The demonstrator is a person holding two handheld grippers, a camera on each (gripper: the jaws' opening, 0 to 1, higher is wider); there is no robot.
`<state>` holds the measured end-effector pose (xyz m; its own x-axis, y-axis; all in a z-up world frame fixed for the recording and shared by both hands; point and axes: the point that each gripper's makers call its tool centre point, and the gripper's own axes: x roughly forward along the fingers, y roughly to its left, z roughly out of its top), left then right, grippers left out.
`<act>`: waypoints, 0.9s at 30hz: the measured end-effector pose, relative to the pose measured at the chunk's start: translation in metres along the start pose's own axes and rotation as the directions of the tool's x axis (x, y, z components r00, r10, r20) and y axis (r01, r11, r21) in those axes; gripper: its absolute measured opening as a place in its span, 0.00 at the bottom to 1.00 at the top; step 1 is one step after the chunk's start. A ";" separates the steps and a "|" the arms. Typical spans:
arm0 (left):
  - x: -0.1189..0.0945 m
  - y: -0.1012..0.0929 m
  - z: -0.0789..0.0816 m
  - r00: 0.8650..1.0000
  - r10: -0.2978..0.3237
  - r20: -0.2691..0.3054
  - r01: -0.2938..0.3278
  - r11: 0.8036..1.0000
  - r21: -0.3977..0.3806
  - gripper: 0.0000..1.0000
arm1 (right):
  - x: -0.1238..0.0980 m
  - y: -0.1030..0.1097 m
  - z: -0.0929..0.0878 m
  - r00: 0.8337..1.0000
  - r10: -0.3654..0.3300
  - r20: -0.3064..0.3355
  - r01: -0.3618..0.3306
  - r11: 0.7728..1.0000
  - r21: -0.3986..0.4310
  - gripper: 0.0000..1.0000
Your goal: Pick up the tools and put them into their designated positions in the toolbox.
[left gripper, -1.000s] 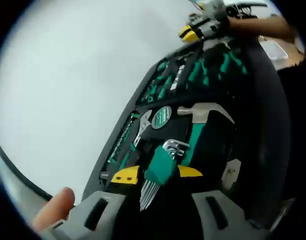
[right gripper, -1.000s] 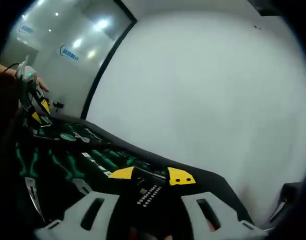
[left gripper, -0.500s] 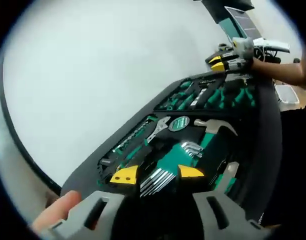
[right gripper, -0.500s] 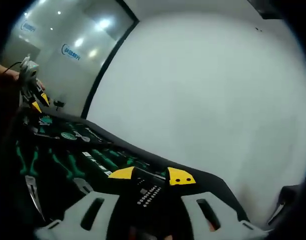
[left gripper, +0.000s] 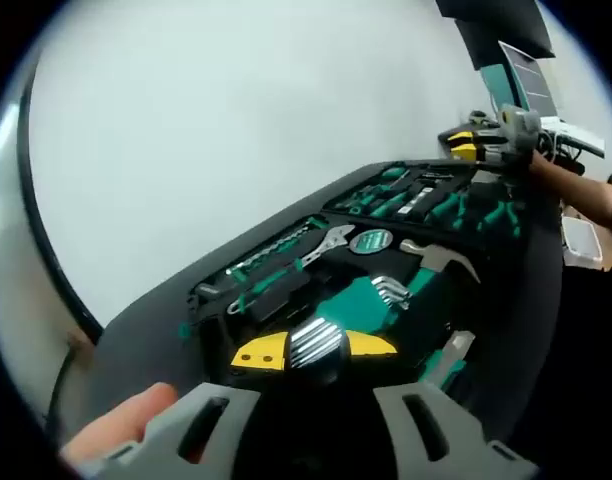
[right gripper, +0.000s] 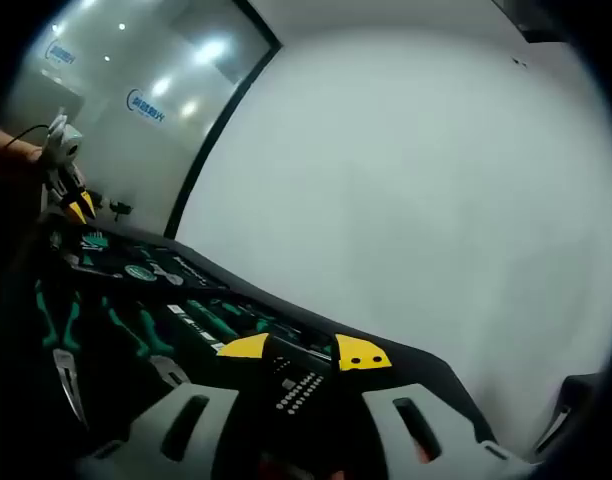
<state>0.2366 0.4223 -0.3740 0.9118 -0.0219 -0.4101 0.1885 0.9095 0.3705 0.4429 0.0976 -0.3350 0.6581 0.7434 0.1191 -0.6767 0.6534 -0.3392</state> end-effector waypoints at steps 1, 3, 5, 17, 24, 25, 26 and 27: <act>0.006 -0.007 0.001 1.000 -0.027 -0.005 0.027 1.000 0.013 0.14 | 0.000 0.000 0.000 1.000 0.001 -0.001 -0.001 1.000 -0.001 0.21; 0.014 -0.013 -0.003 0.998 -0.051 -0.031 0.052 0.999 0.017 0.10 | 0.000 0.000 -0.001 1.000 0.002 -0.003 -0.002 1.000 -0.005 0.21; 0.019 -0.010 0.005 0.999 -0.044 0.003 0.043 0.998 0.036 0.07 | 0.001 0.001 -0.001 1.000 0.003 -0.005 -0.003 1.000 -0.007 0.21; 0.006 -0.027 0.023 0.988 -0.145 0.050 0.149 0.985 -0.084 0.23 | 0.004 0.000 -0.004 1.000 0.007 -0.008 -0.007 1.000 -0.008 0.21; 0.017 -0.014 -0.002 0.995 -0.100 -0.013 0.098 0.989 -0.107 0.25 | 0.004 0.000 -0.003 1.000 0.013 -0.004 -0.013 1.000 -0.001 0.21; 0.019 -0.014 -0.005 0.994 -0.109 -0.024 0.106 0.989 -0.108 0.25 | 0.004 0.000 -0.003 1.000 0.013 -0.003 -0.013 1.000 -0.002 0.21; 0.023 -0.012 -0.005 0.995 -0.097 -0.013 0.094 0.985 -0.146 0.25 | 0.004 0.000 -0.003 1.000 0.014 -0.003 -0.014 1.000 -0.003 0.21; 0.024 -0.012 -0.005 0.995 -0.098 -0.008 0.096 0.983 -0.156 0.25 | 0.004 0.001 -0.004 1.000 0.015 -0.006 -0.015 1.000 -0.004 0.21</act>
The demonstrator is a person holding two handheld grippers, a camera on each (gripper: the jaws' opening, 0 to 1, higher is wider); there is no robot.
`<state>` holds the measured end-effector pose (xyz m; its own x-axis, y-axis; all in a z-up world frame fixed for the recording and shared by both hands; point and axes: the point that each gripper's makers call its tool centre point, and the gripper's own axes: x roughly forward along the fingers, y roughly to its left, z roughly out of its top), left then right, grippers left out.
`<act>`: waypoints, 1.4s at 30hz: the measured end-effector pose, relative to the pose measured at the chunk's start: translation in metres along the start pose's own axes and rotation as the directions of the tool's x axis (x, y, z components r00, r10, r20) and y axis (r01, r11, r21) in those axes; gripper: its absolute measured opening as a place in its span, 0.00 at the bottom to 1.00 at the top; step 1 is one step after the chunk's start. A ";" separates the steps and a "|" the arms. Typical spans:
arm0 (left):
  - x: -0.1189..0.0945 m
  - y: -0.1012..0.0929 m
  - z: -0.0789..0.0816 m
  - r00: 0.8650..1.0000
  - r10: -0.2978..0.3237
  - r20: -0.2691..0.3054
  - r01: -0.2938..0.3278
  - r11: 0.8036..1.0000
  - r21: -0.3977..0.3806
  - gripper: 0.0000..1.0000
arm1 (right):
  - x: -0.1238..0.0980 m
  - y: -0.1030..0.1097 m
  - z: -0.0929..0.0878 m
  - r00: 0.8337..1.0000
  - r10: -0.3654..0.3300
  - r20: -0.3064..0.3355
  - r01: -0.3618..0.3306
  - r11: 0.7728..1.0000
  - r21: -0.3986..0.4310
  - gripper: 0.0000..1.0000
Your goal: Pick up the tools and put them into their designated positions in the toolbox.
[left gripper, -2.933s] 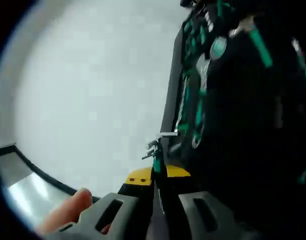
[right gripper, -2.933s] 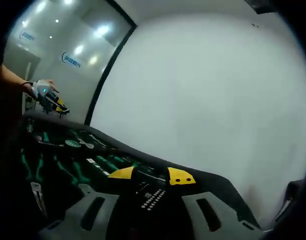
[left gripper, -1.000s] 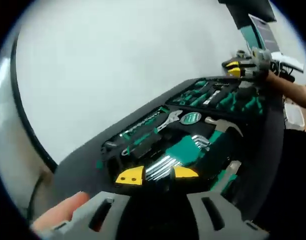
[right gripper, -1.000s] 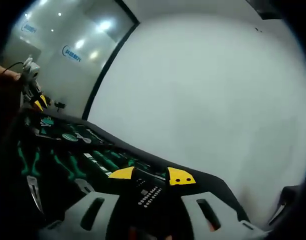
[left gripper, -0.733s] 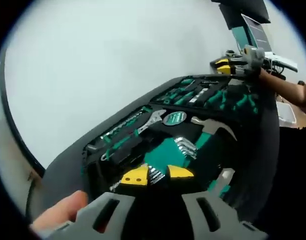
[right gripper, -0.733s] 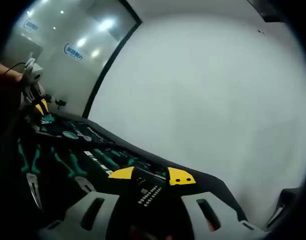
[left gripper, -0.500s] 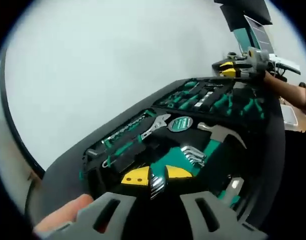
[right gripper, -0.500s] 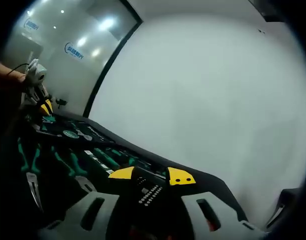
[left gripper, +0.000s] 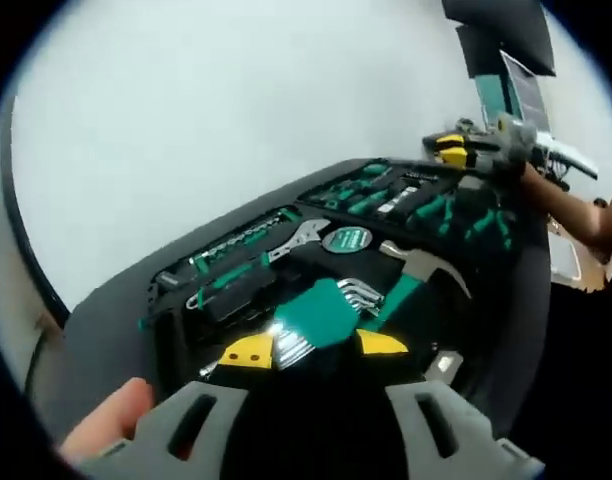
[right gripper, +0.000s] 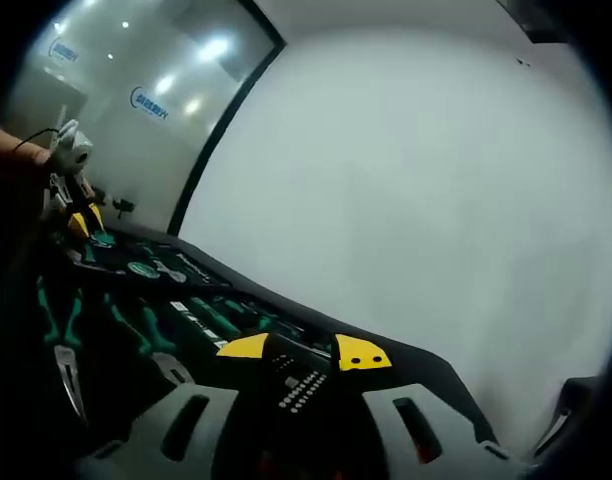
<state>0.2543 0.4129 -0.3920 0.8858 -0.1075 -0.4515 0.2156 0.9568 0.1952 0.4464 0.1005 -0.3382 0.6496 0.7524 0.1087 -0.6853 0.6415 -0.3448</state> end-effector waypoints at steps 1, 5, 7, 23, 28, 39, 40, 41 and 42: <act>0.002 0.001 0.000 1.000 0.000 0.004 0.000 1.000 -0.007 0.25 | 0.000 0.000 0.000 1.000 0.000 -0.001 0.000 1.000 0.000 0.21; 0.010 0.000 0.006 1.000 -0.008 0.017 0.008 1.000 0.001 0.23 | 0.000 0.000 -0.001 1.000 0.001 -0.002 -0.001 1.000 0.001 0.21; 0.011 0.003 0.008 0.999 -0.031 0.014 0.032 0.999 -0.014 0.22 | 0.000 0.000 -0.001 1.000 0.002 -0.002 -0.002 1.000 0.000 0.21; 0.025 0.017 0.006 0.988 -0.127 -0.086 0.123 0.991 -0.050 0.15 | 0.000 0.000 -0.001 1.000 -0.002 -0.007 0.002 1.000 -0.007 0.22; 0.000 0.031 0.033 0.995 -0.066 0.069 0.073 0.993 -0.097 0.13 | 0.000 -0.001 0.000 1.000 0.000 -0.002 0.000 1.000 0.001 0.21; 0.029 0.044 0.012 0.983 0.105 0.148 -0.127 0.981 0.149 0.00 | 0.001 0.030 0.027 1.000 0.007 -0.026 -0.014 0.951 -0.308 0.00; 0.029 0.039 0.010 0.988 0.069 0.139 -0.096 0.976 0.198 0.00 | 0.003 0.042 0.041 0.999 0.040 -0.005 -0.040 0.956 -0.289 0.00; 0.031 0.031 0.013 0.984 0.034 0.176 -0.075 0.970 0.230 0.00 | 0.005 0.058 0.058 0.996 0.090 0.010 -0.086 0.973 -0.213 0.00; 0.032 0.032 0.014 0.983 0.031 0.181 -0.082 0.957 0.278 0.00 | 0.007 0.090 0.086 0.978 0.205 0.029 -0.203 0.977 -0.073 0.00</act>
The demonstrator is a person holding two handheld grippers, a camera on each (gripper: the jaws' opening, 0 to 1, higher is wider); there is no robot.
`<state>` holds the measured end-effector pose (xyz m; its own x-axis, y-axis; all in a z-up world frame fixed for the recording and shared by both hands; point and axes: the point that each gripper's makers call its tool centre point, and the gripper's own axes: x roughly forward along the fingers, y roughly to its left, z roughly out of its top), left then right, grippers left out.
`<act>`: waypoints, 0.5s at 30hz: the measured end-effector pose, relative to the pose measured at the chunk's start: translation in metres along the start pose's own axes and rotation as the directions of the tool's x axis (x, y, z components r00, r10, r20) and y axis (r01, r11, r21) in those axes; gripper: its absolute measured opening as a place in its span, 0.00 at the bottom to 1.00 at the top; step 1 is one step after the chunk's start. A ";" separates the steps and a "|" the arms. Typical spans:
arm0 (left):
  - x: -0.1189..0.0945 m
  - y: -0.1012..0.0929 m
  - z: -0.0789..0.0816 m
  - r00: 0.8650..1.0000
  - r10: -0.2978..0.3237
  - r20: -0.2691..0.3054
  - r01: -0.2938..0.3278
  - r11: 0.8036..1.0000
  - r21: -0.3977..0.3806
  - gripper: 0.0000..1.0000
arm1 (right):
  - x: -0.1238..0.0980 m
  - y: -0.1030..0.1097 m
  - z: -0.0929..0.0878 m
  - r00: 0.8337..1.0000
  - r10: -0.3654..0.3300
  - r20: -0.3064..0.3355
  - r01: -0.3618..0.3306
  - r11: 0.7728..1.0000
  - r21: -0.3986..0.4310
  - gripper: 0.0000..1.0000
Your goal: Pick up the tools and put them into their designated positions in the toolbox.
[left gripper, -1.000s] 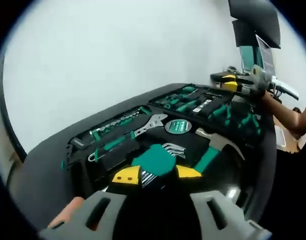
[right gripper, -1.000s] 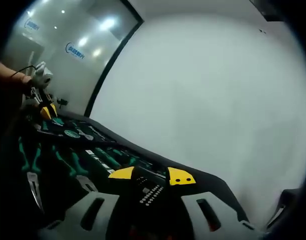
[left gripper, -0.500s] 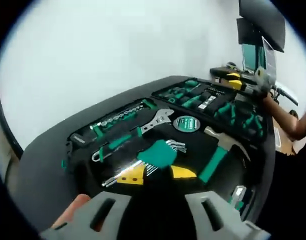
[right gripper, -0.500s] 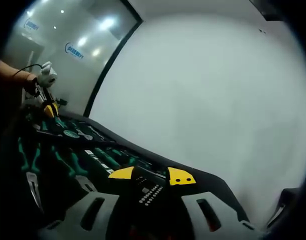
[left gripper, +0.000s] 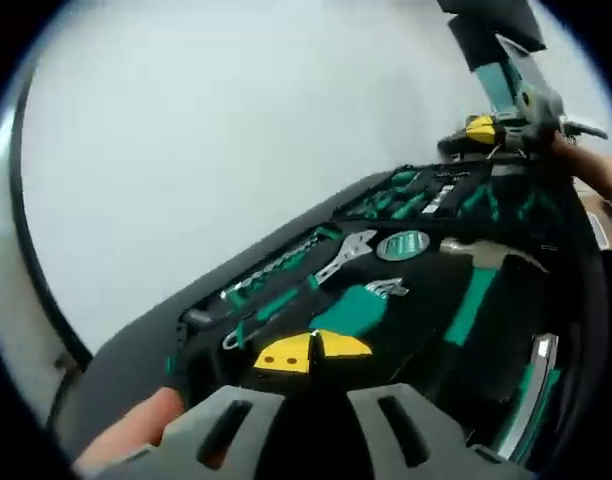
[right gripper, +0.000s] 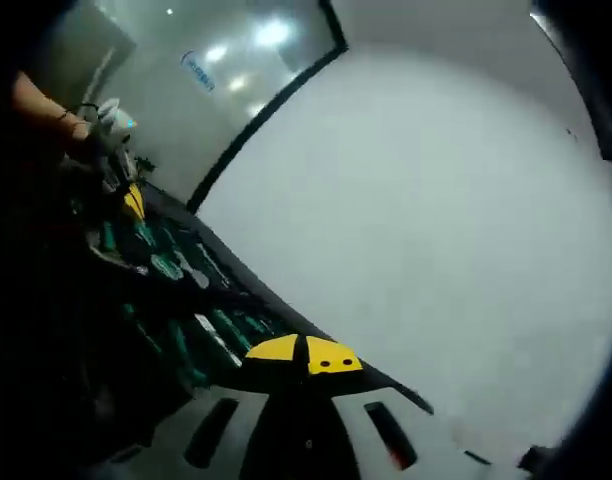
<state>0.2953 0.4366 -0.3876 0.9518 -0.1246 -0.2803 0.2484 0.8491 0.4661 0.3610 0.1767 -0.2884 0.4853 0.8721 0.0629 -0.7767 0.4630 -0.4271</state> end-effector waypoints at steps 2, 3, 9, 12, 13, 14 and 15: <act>0.000 0.000 -0.003 0.999 -0.029 -0.034 0.027 0.997 -0.075 0.00 | 0.019 0.041 0.056 0.989 0.124 0.083 -0.132 0.987 0.094 0.00; 0.000 0.001 -0.003 0.998 -0.034 -0.047 0.030 0.997 -0.073 0.00 | 0.030 0.055 0.071 0.983 0.162 0.087 -0.166 0.985 0.044 0.00; 0.000 0.001 -0.004 0.999 -0.029 -0.031 0.027 0.998 -0.052 0.00 | 0.129 0.162 0.045 0.929 0.338 -0.149 -0.367 0.887 -0.280 0.00; 0.001 0.003 -0.006 0.999 -0.023 -0.027 0.021 0.997 -0.076 0.00 | 0.154 0.190 0.018 0.912 0.353 -0.211 -0.408 0.834 -0.370 0.00; 0.001 0.002 -0.005 1.000 -0.019 -0.025 0.017 0.997 -0.081 0.00 | 0.159 0.194 0.012 0.910 0.346 -0.229 -0.411 0.828 -0.383 0.00; 0.001 0.002 -0.005 1.000 -0.008 -0.020 0.006 0.996 -0.088 0.00 | 0.163 0.199 0.009 0.907 0.353 -0.228 -0.417 0.828 -0.374 0.00; 0.000 0.003 -0.006 1.000 0.006 -0.022 -0.009 0.994 -0.105 0.00 | 0.165 0.203 0.007 0.903 0.362 -0.231 -0.425 0.831 -0.360 0.00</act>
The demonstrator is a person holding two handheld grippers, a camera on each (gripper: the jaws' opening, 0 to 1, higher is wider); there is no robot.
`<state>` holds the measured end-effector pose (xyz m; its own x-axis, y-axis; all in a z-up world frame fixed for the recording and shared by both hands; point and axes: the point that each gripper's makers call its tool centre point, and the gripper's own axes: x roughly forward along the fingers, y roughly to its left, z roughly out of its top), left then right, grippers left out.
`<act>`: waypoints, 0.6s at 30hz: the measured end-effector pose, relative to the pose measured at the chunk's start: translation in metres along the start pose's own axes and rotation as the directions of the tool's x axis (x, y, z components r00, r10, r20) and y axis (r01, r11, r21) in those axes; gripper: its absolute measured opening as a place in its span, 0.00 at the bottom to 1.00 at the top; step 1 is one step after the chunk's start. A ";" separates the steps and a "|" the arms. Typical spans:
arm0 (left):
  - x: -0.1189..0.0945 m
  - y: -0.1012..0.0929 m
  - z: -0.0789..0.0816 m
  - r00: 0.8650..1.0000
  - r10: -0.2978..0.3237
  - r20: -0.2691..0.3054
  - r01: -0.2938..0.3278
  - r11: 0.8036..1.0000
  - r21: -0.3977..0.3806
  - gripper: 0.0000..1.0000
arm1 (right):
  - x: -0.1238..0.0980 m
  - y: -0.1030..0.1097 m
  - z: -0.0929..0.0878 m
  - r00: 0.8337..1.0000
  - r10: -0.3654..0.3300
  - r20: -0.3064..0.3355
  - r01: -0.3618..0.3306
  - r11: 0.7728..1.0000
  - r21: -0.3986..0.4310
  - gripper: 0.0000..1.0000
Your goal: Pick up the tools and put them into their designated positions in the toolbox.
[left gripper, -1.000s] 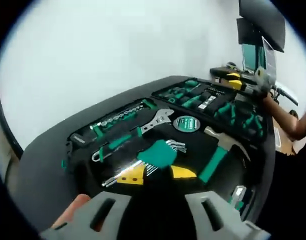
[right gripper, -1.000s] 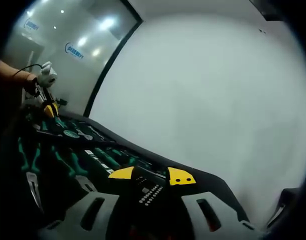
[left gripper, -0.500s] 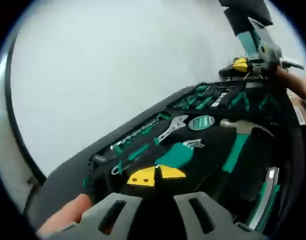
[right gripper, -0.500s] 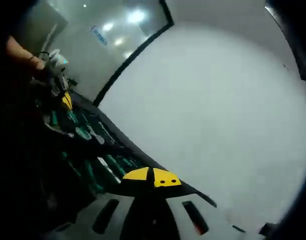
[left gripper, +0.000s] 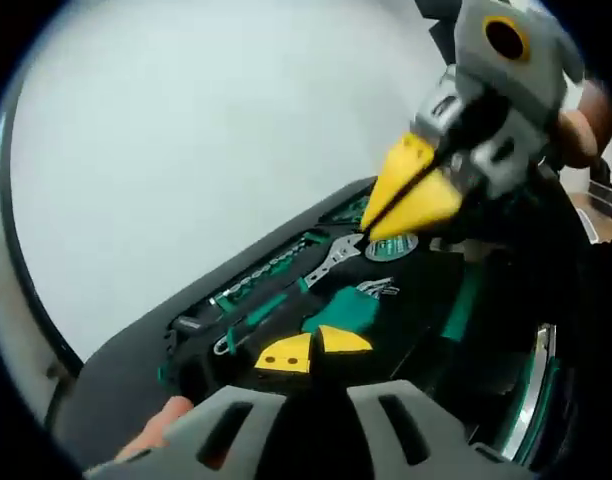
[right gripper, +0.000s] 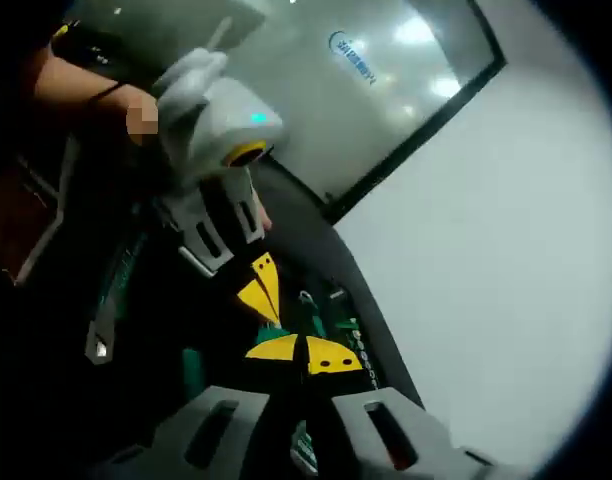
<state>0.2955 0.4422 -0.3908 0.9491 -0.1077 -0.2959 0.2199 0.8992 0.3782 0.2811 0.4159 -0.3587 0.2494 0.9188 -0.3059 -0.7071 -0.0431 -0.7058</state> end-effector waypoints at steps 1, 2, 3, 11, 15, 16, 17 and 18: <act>-0.001 0.000 0.000 1.000 0.018 0.005 -0.018 1.000 -0.007 0.00 | 0.005 0.003 -0.004 1.000 0.008 -0.014 -0.008 1.000 0.001 0.00; -0.001 0.000 0.000 1.000 0.024 0.014 -0.024 1.000 -0.002 0.00 | 0.009 0.003 -0.014 0.998 0.002 -0.067 -0.004 0.999 -0.032 0.00; -0.001 0.002 -0.001 0.999 0.030 0.020 -0.030 1.000 -0.009 0.00 | 0.012 0.005 -0.014 0.998 0.001 -0.061 -0.004 0.999 -0.041 0.00; 0.000 0.002 -0.001 1.000 0.004 0.027 -0.003 1.000 -0.008 0.00 | 0.021 0.007 -0.020 0.989 0.025 -0.143 -0.017 0.998 0.056 0.00; 0.001 0.002 -0.002 1.000 -0.004 0.002 0.004 1.000 -0.028 0.00 | 0.021 0.011 -0.021 0.977 -0.001 -0.213 -0.030 0.989 -0.143 0.00; 0.001 0.002 -0.003 1.000 -0.006 -0.006 0.005 0.999 -0.053 0.00 | 0.022 0.013 -0.021 0.973 -0.025 -0.228 -0.016 0.984 -0.177 0.00; 0.001 0.003 -0.003 1.000 -0.008 -0.004 0.008 0.999 -0.053 0.00 | 0.022 0.013 -0.021 0.973 -0.025 -0.229 -0.012 0.987 -0.161 0.00; 0.001 0.003 -0.004 1.000 -0.011 -0.005 0.011 0.997 -0.074 0.00 | 0.024 0.012 -0.023 0.973 -0.016 -0.228 -0.010 0.993 -0.115 0.00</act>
<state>0.2961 0.4463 -0.3933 0.9454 -0.1154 -0.3047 0.2126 0.9271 0.3086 0.2940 0.4286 -0.3889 0.4053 0.8056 -0.4322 -0.6291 -0.0972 -0.7712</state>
